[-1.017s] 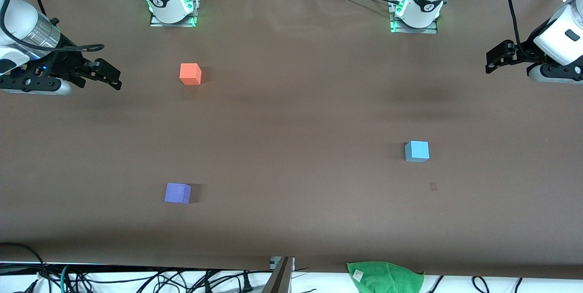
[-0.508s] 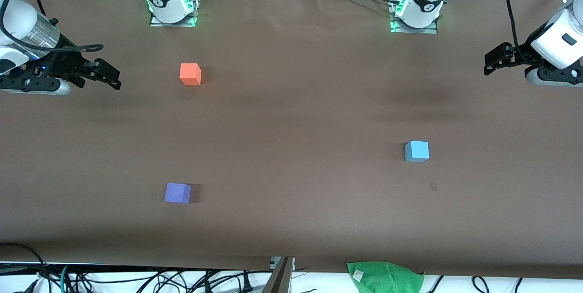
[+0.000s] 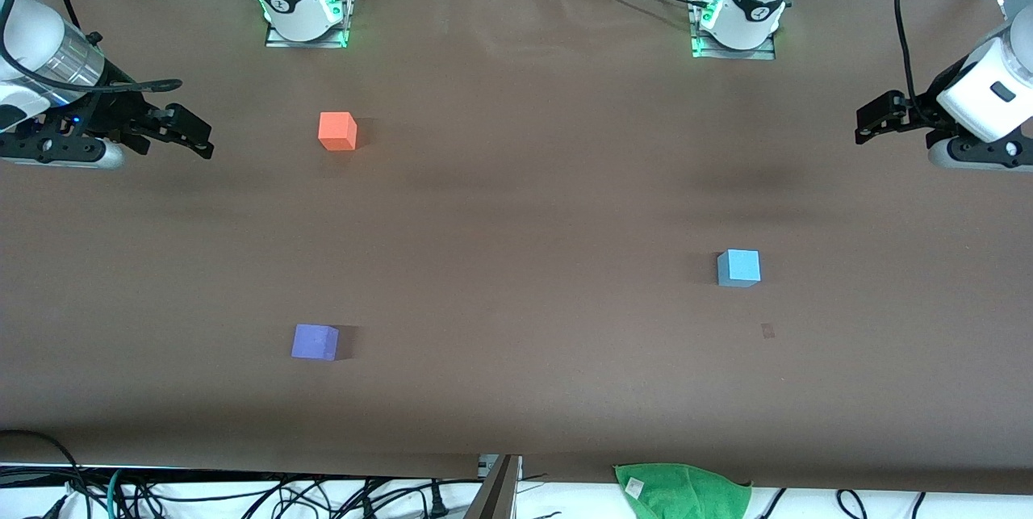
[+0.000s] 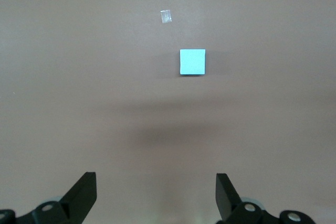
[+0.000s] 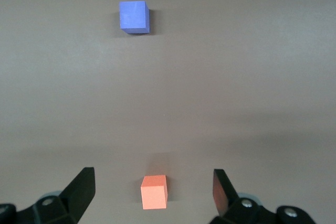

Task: Place blue block between orange and purple blocks
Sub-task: 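Reach the open left gripper down over the light-blue cube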

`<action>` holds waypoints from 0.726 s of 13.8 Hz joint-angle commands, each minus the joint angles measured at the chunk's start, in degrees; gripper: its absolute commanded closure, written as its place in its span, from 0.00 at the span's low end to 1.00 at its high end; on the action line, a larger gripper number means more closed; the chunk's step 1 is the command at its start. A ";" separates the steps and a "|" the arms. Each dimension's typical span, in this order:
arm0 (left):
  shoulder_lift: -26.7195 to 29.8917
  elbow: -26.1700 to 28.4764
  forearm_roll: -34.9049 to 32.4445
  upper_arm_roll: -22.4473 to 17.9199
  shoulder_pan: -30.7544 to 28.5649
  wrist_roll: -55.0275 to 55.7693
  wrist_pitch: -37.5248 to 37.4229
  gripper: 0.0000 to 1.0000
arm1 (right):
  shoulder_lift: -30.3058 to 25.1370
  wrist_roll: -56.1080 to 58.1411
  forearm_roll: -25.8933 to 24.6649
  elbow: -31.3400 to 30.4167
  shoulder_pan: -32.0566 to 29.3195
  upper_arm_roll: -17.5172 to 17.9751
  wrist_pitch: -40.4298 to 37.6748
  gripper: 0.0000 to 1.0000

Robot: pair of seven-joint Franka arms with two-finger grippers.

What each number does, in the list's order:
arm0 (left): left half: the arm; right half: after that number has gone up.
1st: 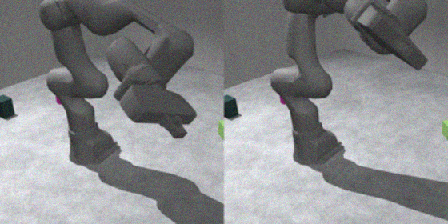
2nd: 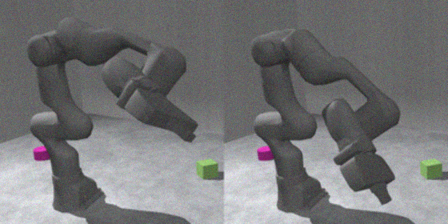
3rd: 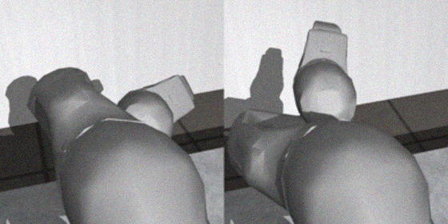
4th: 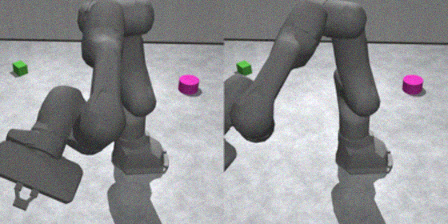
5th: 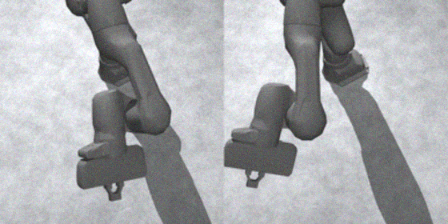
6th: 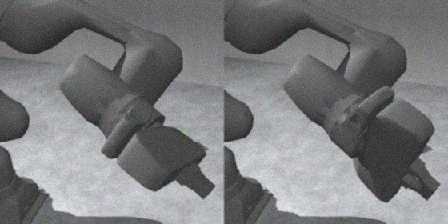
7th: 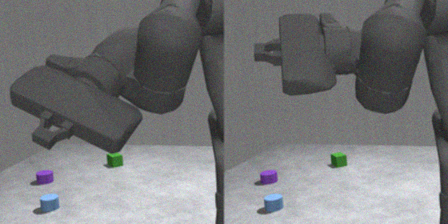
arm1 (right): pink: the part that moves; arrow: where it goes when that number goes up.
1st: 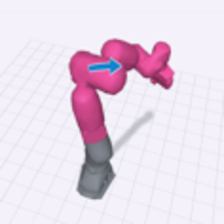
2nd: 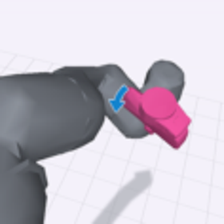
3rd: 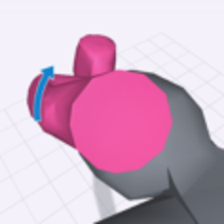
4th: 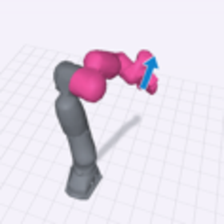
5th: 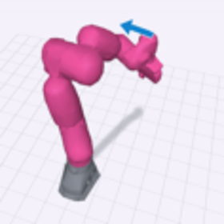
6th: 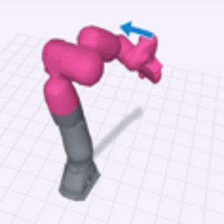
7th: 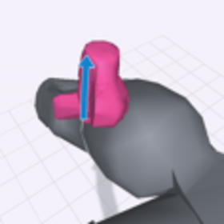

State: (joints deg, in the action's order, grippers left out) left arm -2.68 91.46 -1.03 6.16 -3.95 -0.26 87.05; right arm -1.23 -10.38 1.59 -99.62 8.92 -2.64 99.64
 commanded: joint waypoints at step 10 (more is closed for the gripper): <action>-21.83 2.39 1.03 0.35 0.16 0.77 20.65 0.00 | -0.79 0.80 0.87 -0.31 -0.22 0.26 -0.68 0.01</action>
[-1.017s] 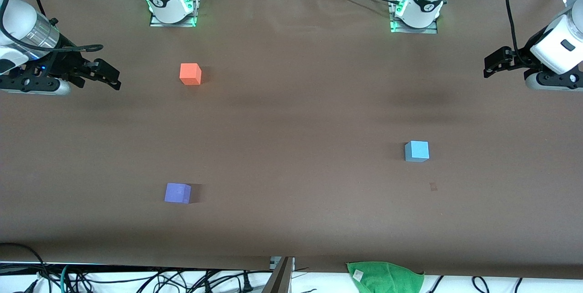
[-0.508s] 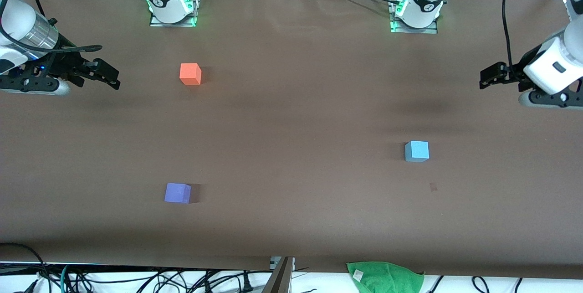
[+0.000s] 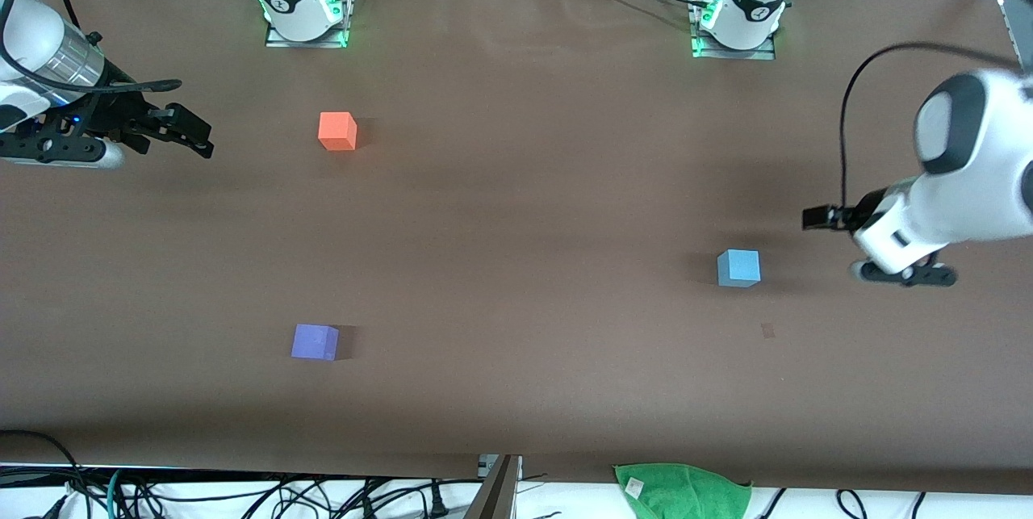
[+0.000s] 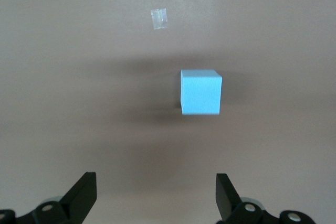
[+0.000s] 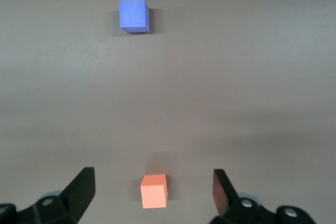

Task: Place blue block between orange and purple blocks
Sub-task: 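Reach the open left gripper down over the light-blue cube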

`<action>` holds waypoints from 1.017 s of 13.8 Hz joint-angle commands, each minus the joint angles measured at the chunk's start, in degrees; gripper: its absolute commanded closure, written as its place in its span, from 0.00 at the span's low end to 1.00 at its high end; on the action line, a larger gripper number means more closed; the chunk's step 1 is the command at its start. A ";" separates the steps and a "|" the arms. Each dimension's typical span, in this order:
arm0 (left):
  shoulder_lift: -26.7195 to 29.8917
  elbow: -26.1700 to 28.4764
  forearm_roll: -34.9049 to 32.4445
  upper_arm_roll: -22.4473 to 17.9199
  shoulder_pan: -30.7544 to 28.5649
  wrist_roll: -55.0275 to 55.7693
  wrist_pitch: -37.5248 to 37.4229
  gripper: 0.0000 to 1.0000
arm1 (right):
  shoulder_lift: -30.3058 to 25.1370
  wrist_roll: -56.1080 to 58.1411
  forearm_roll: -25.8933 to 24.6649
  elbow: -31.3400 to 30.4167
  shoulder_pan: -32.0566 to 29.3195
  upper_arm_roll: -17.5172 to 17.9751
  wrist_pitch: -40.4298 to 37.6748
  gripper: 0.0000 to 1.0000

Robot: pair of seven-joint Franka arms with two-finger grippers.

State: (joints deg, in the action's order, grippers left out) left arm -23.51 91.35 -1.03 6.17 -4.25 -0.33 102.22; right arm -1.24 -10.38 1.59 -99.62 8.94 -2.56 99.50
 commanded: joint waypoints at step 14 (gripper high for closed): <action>-10.32 19.74 0.59 1.12 3.98 1.83 41.75 0.67 | -0.78 0.80 0.87 -0.31 -0.24 0.28 -0.54 0.01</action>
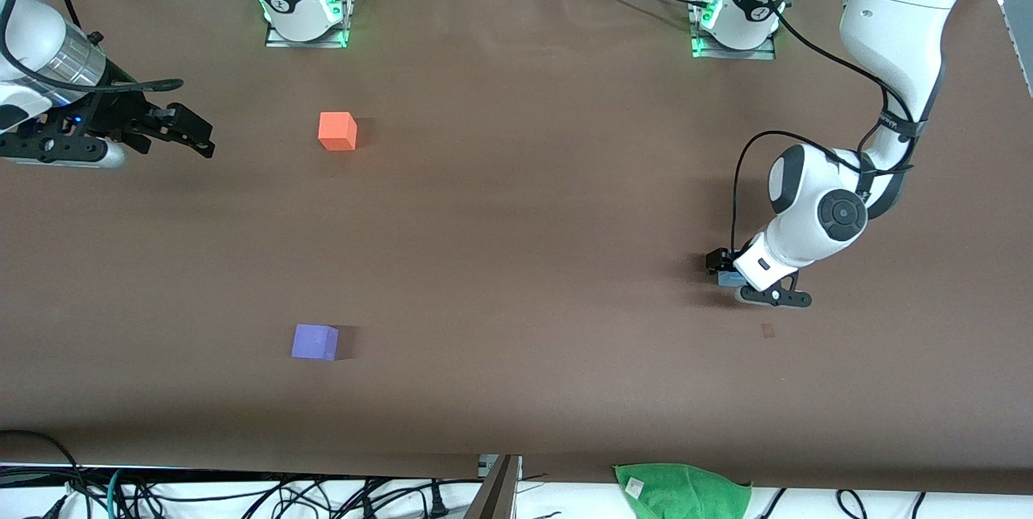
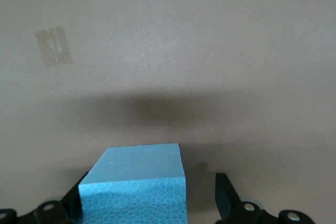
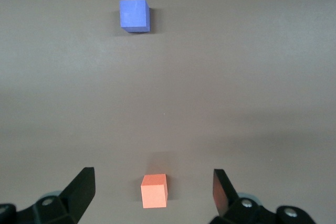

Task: Place blue block between orange and purple blocks
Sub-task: 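Reach the open left gripper down over the light-blue cube, then close the left gripper on the light-blue cube and lift it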

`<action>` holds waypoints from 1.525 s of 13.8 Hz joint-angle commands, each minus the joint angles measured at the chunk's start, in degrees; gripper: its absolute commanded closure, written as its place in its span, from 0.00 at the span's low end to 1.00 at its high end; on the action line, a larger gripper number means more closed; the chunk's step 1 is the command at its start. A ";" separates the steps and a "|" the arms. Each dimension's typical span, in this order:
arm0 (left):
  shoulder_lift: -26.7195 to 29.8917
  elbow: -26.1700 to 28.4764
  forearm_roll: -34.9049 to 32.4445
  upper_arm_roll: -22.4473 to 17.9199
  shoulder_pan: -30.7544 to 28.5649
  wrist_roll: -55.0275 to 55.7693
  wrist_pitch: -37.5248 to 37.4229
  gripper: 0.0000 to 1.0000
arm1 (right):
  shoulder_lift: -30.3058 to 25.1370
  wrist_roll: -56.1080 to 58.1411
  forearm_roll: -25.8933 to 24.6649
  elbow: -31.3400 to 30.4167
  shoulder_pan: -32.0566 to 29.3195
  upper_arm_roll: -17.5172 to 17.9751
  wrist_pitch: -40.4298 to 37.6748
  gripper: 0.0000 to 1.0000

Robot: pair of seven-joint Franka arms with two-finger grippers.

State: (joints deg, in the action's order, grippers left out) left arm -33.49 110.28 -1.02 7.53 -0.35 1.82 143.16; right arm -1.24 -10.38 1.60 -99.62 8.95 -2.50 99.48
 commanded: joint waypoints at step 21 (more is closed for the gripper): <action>-9.39 -30.29 1.29 6.79 25.30 23.46 -25.75 0.75 | -0.17 0.80 0.34 0.74 -0.34 0.04 -1.39 0.01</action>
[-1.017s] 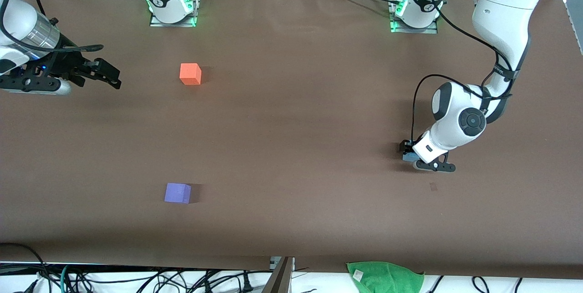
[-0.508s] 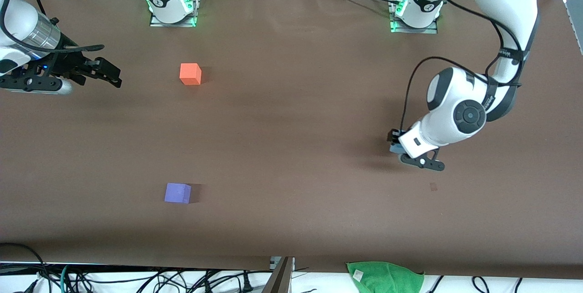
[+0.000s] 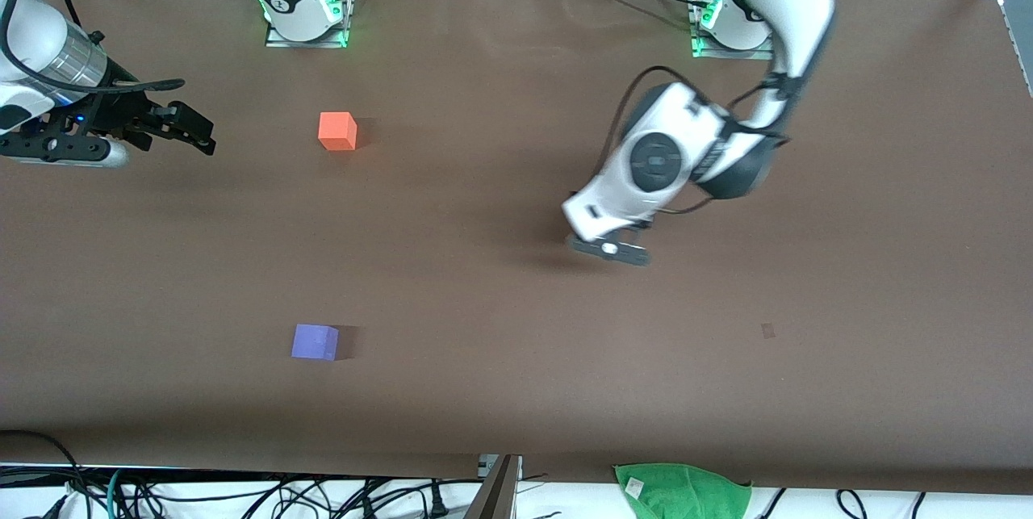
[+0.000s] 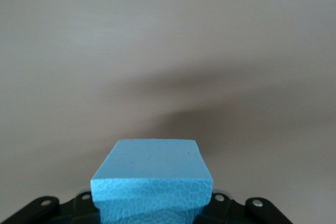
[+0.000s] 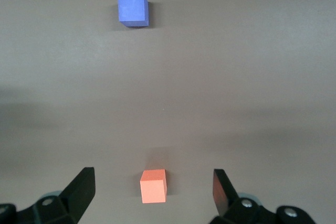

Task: Place blue block between orange and purple blocks
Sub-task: 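Carry the light-blue cube with the left gripper toward the table middle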

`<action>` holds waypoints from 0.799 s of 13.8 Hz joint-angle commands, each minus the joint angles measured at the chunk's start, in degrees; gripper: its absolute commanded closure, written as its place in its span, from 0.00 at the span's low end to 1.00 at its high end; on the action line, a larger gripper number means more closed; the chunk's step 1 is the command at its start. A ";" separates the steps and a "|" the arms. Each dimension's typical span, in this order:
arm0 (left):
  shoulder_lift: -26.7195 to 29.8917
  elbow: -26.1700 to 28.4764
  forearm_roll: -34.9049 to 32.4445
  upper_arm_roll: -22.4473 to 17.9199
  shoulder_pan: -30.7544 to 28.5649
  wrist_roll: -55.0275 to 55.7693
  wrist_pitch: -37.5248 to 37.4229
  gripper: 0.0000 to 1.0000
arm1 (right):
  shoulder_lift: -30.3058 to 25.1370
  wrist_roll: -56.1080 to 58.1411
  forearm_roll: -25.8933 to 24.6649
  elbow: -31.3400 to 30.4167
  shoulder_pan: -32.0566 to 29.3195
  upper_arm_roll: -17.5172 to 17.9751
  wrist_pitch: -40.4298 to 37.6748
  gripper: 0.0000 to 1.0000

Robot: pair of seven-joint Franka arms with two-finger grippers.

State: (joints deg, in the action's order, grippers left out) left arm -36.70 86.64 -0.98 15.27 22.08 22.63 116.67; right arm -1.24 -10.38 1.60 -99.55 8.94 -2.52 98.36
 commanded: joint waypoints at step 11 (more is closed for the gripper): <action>-13.75 -6.83 -0.07 -5.25 14.22 20.26 18.24 0.00 | 3.87 0.88 0.86 2.17 -1.65 -0.46 3.15 0.01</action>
State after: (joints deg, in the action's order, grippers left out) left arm -50.59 81.02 -0.98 11.08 35.97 42.50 135.01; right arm 1.34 -10.38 1.60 -98.92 7.78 -3.24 101.19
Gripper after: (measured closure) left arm 0.256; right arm 0.004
